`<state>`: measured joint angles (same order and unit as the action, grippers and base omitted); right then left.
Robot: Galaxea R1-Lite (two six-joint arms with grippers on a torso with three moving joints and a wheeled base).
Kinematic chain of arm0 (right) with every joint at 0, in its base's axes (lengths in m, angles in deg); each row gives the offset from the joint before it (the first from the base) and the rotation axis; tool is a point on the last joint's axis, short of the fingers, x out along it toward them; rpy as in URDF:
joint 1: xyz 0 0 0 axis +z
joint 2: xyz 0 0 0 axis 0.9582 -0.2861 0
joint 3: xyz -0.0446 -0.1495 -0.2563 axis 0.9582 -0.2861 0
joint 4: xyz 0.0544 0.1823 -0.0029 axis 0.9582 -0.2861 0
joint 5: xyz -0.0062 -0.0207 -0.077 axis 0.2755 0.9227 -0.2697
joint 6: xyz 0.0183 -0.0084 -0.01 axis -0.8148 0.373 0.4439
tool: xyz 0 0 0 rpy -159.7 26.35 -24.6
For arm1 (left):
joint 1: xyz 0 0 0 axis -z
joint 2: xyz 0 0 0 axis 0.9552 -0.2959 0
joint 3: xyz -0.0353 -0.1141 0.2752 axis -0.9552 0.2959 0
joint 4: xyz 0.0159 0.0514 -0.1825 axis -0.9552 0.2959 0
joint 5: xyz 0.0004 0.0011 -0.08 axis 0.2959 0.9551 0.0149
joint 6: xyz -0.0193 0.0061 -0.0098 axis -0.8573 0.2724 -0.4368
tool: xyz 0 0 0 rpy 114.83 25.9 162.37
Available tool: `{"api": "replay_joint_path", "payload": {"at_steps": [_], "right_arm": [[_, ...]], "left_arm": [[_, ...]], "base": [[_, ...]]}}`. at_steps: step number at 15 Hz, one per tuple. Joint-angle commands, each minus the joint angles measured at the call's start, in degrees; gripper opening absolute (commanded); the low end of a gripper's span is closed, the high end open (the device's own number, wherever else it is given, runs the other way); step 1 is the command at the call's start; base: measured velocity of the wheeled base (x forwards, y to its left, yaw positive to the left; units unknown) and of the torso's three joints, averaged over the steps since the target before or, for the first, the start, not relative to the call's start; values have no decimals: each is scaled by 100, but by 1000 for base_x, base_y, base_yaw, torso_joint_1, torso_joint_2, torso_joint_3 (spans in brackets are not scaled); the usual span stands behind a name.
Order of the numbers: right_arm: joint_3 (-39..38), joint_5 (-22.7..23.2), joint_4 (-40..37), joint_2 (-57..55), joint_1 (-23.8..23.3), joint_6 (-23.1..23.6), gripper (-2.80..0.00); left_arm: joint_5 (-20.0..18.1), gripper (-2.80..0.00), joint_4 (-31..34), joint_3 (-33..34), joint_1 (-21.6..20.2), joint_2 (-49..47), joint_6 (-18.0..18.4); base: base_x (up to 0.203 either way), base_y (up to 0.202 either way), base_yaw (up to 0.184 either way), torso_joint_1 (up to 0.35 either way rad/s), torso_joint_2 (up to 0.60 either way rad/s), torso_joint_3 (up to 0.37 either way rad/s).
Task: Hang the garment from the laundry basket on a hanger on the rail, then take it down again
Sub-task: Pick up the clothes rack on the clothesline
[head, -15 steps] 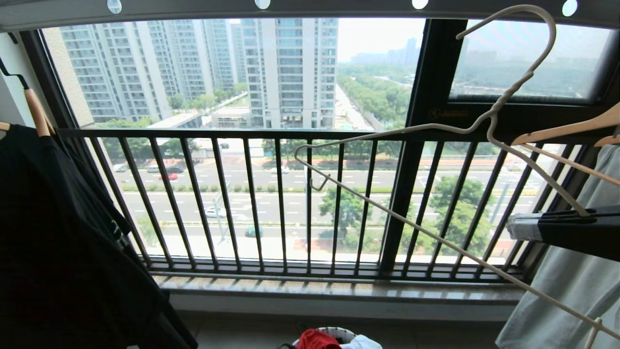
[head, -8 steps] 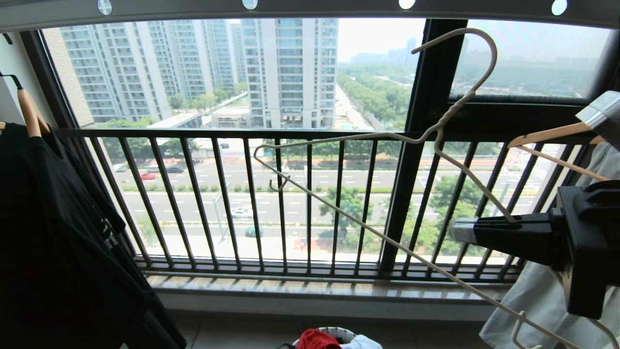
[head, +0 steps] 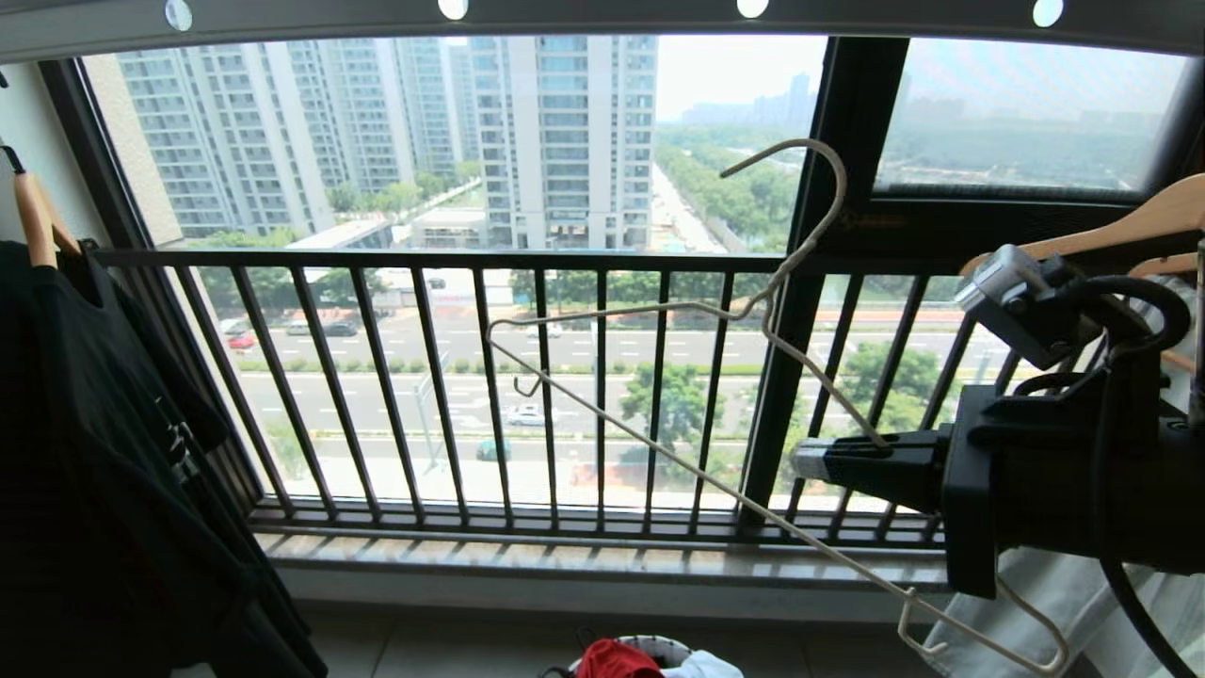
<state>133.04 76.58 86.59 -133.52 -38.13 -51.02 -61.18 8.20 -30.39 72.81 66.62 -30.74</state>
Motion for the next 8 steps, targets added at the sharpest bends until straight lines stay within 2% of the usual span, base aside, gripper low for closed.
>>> {"api": "replay_joint_path", "payload": {"at_steps": [1, 8], "right_arm": [[-31, 12, 10, -109, 0, -2, -280], [-63, 3, 10, 26, -9, 16, -280]], "left_arm": [[8, -280, 4, 0, 0, -7, -5], [7, -280, 4, 0, 6, -7, -5]], "base": [[0, 0, 0, -113, 261, 134], [0, 0, 0, -143, 317, 170]]}}
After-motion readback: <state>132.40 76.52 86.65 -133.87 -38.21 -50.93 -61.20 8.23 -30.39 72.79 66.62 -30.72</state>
